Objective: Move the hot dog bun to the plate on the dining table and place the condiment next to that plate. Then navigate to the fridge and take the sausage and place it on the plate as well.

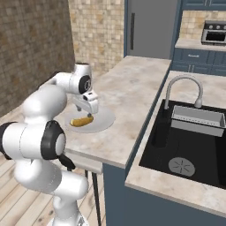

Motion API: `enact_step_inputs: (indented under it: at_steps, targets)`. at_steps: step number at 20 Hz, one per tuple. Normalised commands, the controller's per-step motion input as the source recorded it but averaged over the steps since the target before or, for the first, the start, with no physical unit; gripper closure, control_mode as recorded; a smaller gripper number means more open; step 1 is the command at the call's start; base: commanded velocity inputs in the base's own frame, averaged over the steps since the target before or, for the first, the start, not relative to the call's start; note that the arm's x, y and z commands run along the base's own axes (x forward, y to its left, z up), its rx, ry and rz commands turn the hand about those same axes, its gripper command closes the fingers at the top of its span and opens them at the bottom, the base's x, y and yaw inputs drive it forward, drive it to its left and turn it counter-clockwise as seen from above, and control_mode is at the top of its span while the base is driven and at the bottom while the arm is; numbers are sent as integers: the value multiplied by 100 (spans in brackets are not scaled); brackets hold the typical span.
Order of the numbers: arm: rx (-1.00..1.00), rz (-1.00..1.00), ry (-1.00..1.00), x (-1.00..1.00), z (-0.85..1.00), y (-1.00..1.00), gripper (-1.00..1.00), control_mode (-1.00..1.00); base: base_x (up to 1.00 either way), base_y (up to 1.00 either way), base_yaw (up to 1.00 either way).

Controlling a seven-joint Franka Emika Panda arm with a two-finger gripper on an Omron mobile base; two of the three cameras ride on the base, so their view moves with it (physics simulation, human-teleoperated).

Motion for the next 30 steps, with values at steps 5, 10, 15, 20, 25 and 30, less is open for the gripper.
enact_step_inputs:
  at_steps: [5,10,15,20,25,30]
  targets:
    - [0,0,-3,-60,61,0,-100,-100,0,0,0]
    - [0,0,0,-79,51,0,-100,-100,0,0,0]
    - [0,0,0,-95,43,0,-100,-100,0,0,0]
    - [-2,1,0,-100,24,0,-100,-100,0,0,0]
    - [-7,6,0,-100,12,0,-100,-100,0,0,0]
    - [-7,12,-1,-75,2,0,-100,-100,0,0,0]
